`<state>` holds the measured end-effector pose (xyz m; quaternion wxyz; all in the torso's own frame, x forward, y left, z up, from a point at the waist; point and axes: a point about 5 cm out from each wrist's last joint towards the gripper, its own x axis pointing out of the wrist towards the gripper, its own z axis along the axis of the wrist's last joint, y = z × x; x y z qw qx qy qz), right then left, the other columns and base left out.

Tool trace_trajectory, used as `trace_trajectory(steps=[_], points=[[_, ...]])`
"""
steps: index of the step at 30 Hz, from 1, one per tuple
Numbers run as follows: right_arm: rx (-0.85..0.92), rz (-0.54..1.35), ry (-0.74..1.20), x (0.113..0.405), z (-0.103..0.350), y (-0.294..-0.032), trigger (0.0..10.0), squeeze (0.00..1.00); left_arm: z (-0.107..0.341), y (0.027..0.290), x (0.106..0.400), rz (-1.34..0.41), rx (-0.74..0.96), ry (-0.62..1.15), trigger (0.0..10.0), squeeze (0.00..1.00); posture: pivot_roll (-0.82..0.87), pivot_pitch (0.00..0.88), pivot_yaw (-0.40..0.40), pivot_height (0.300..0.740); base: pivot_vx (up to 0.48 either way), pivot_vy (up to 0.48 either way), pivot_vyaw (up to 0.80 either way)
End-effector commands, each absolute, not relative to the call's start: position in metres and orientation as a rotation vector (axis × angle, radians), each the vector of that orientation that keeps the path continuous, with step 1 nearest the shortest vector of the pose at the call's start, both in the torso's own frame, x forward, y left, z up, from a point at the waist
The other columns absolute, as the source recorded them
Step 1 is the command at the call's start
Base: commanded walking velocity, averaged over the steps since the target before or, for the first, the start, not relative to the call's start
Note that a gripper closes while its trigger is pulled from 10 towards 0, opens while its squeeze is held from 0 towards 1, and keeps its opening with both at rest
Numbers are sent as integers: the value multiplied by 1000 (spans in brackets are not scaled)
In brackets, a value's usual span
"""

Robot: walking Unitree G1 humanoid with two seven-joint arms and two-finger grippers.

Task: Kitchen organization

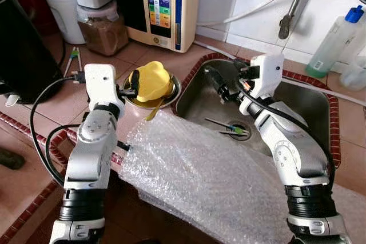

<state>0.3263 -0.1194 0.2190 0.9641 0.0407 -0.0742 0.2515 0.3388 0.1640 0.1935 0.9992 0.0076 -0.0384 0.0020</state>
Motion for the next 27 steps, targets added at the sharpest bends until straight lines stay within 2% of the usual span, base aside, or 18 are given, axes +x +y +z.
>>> trace_trajectory(steps=[1,5,12,15,21,27], points=[[59,529,-122,322,216,-121,10000,0,196,164,344,-16,12,-67,10000,0,-52,121,10,740,0,0,0],[69,463,-117,318,210,-129,10000,0,203,166,352,-30,20,-71,10000,0,-62,117,19,740,0,0,0],[45,465,-66,307,191,-130,10000,0,194,168,356,27,-26,1,10000,0,-63,118,12,740,0,0,0],[-23,408,-86,309,188,-141,10000,0,176,159,355,-24,-32,104,10000,0,-57,122,3,740,0,0,0],[-50,303,-117,312,191,-158,10000,0,166,156,361,-49,-33,156,10000,0,-62,126,3,740,0,0,0],[-30,284,-131,308,192,-152,10000,0,169,156,372,-40,-61,180,10000,0,-80,123,9,740,0,0,0]])
